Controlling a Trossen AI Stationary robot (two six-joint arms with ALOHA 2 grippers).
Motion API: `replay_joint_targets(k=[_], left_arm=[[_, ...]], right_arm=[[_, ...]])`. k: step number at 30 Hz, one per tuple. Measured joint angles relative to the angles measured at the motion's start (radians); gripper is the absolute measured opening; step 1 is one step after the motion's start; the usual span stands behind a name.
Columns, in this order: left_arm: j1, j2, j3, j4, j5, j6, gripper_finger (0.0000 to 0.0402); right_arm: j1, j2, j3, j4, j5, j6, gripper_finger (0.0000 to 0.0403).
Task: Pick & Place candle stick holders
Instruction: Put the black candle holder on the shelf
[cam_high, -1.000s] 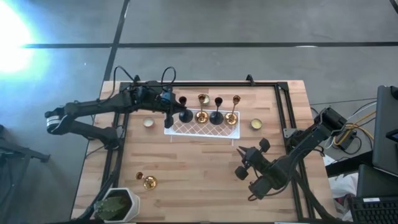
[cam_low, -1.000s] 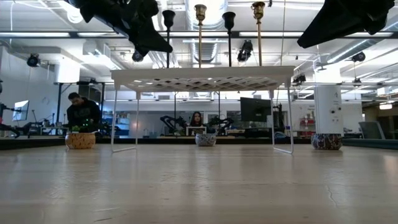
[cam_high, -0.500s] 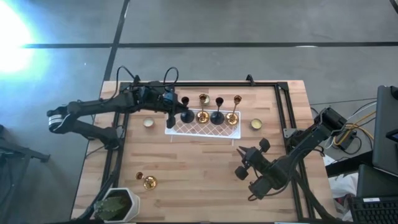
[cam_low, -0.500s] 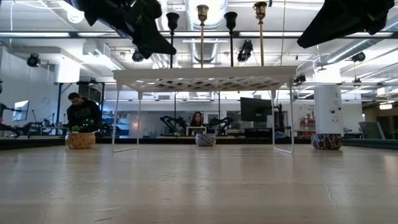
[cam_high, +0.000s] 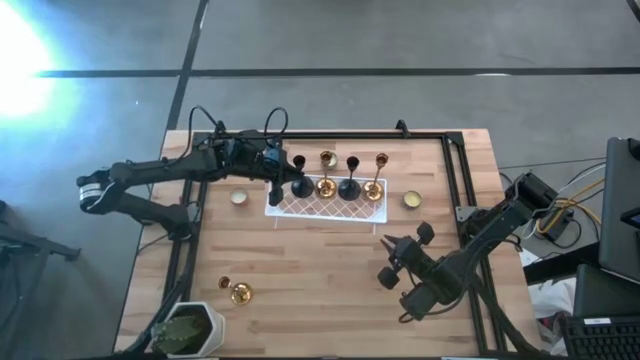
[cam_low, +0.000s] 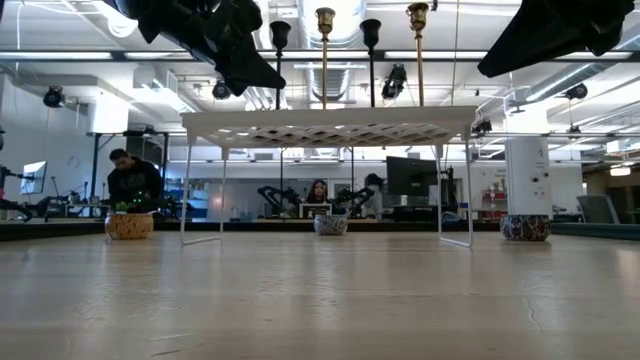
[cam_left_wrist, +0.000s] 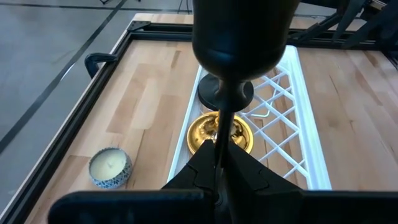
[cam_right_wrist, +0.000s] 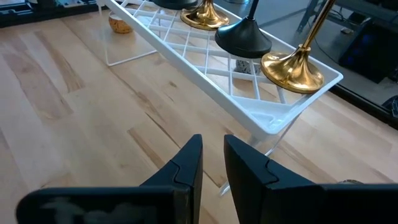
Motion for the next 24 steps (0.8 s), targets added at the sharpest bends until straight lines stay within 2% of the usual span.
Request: replay_joint_targets(k=[4,8,18,24], left_arm=[[0.000,0.000,0.000,0.007,-0.042,-0.004,0.0049],[0.001,0.000,0.000,0.013,-0.075,0.012,0.0058],[0.001,0.000,0.000,0.011,-0.076,0.016,0.0069],[0.001,0.000,0.000,-0.008,-0.076,0.016,0.0097]], right_arm=[[0.000,0.000,0.000,0.000,0.000,0.000,0.0061],[0.000,0.000,0.000,0.000,0.000,0.000,0.0055],[0.000,0.000,0.000,0.000,0.000,0.000,0.0058],[0.000,0.000,0.000,0.000,0.000,0.000,0.0061]])
